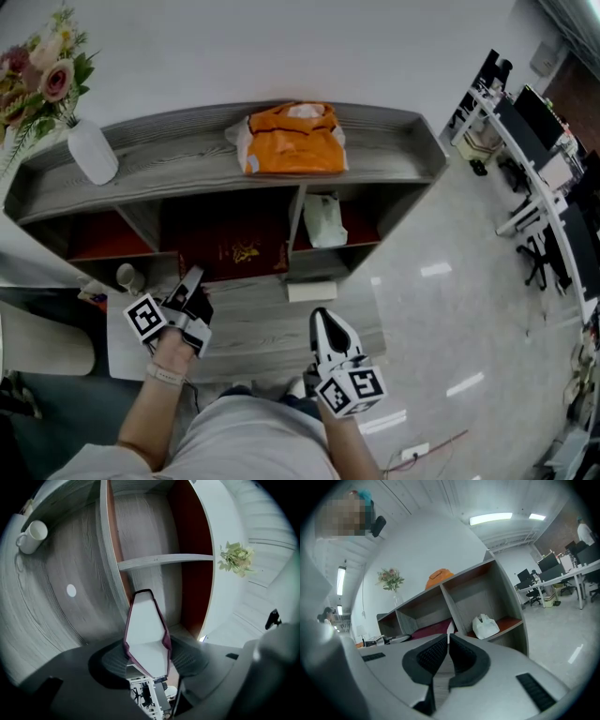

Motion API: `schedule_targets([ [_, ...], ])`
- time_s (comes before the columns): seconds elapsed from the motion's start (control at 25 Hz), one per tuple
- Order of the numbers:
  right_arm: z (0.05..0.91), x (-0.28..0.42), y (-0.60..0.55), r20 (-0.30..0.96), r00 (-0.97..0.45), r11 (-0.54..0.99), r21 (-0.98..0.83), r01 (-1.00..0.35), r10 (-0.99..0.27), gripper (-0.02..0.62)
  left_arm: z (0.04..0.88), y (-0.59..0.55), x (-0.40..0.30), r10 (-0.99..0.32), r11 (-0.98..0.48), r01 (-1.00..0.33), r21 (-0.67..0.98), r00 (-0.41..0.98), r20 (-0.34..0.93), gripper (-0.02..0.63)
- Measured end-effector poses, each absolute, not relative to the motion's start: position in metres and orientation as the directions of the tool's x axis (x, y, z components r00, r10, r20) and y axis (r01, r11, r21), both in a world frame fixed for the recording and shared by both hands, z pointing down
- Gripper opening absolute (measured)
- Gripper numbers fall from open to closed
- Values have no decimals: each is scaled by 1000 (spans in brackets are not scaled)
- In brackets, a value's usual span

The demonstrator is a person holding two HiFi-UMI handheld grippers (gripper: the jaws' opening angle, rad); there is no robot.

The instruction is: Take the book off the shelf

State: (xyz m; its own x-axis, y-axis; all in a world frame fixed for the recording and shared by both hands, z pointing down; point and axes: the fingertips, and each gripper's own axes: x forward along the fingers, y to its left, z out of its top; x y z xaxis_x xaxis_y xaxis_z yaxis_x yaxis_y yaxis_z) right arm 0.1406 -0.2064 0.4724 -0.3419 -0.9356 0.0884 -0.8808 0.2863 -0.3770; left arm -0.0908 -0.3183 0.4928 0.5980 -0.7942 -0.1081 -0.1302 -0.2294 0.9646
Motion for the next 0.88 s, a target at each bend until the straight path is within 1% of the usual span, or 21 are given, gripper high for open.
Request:
schedule_targets([
  [0.28,475,139,-197,92,-340,281,-387,-878,-936,25,493,-287,-88,-769,-245,-81,966,623,-142,245],
  [0.64,478,146,-186,91,-297,238,-400,-885,-951,24,491,-255,-94,-742,-273,-80,959,652,-157,233],
  [0.8,475,150,-182,81,-267,213,-407,-888,-960,25,491,-240,-88,-706,-286,-88,954,693,-147,227],
  [0.88,474,152,-180,77,-251,199,-409,-891,-965,25,496,-233,-83,-689,-273,-69,960,710,-144,227],
])
